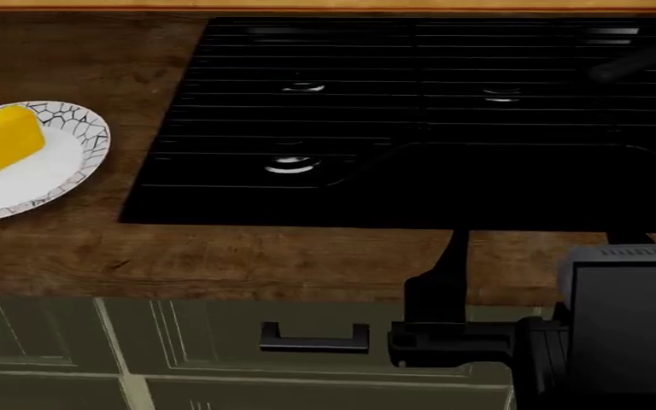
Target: Pick the cheese from the plate and place it in the pan.
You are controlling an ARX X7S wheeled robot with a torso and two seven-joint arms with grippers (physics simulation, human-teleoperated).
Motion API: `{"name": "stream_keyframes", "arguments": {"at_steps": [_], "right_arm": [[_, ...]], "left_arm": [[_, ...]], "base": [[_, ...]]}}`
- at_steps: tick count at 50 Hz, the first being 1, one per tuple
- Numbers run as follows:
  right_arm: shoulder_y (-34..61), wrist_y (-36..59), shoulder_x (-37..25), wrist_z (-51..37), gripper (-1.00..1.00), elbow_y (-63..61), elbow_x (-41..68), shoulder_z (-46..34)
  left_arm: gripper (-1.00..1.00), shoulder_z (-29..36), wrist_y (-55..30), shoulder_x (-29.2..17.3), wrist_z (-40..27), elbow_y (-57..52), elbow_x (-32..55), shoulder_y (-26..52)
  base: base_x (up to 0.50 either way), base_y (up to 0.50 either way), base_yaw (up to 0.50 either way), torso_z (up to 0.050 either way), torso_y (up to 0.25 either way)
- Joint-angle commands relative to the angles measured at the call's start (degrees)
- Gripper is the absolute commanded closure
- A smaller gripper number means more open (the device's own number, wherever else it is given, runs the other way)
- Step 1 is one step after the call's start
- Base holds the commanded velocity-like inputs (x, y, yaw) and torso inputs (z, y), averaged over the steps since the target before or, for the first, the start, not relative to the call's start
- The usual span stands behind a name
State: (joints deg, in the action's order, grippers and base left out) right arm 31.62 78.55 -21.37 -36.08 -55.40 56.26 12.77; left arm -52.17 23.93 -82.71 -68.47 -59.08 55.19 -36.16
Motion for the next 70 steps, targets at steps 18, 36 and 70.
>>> {"name": "stream_keyframes", "arguments": {"at_steps": [18, 36, 70], "right_arm": [[-0.5, -2.4, -1.4, -1.5, -1.00, 1.3, 1.1, -1.9], [-1.3, -3.7, -2.3, -2.2, -1.00, 1.4, 2.2, -2.3], [-1.8, -5.9, -3.9, -3.5, -1.00, 2.2, 3.3, -3.5]], "left_arm": [[-1.00, 3.6, 1.2, -2.4, -1.4, 1.8, -0.8, 1.6], [-1.00, 5.6, 2.6, -4.2, -1.7, 3.4, -0.2, 3.0], [-1.00, 8.4, 3.7, -5.8, -2.1, 5.1, 0.2, 5.4]], "base": [[0.00, 0.50, 0.00, 0.000, 0.000], [0.11, 0.50, 0.00, 0.000, 0.000], [0.20, 0.49, 0.00, 0.000, 0.000]]}}
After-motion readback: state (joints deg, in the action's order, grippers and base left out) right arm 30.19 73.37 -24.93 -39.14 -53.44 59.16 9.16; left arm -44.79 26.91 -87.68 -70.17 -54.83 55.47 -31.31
